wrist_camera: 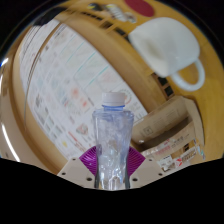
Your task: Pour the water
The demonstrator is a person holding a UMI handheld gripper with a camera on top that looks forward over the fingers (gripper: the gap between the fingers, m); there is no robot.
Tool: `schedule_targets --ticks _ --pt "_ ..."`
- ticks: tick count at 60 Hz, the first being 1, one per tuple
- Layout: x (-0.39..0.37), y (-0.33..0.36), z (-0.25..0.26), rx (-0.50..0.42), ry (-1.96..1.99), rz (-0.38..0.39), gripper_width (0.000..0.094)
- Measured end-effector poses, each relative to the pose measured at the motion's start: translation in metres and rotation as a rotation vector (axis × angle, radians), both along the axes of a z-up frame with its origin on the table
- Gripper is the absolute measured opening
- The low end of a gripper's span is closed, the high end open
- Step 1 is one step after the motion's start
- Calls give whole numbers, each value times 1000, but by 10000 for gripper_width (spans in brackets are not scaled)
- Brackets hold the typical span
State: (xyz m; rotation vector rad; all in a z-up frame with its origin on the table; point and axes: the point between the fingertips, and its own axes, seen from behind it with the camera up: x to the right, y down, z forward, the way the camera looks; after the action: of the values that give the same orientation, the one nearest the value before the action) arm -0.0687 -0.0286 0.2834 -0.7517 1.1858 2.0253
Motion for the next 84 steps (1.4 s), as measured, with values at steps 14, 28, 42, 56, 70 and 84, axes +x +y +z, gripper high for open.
schedule_targets --ticks 14,28,42,56,70,84 --pt "16 7 -43 -81 106 55 334" --pt "16 -2 18 19 -316 34 333" --pt "92 -4 91 112 -1180 -356 336" --pt "193 4 56 -4 -1903 -621 333" --pt "228 24 -94 -142 -2218 -424 333" --pt "231 36 -175 -200 -2219 -297 335"
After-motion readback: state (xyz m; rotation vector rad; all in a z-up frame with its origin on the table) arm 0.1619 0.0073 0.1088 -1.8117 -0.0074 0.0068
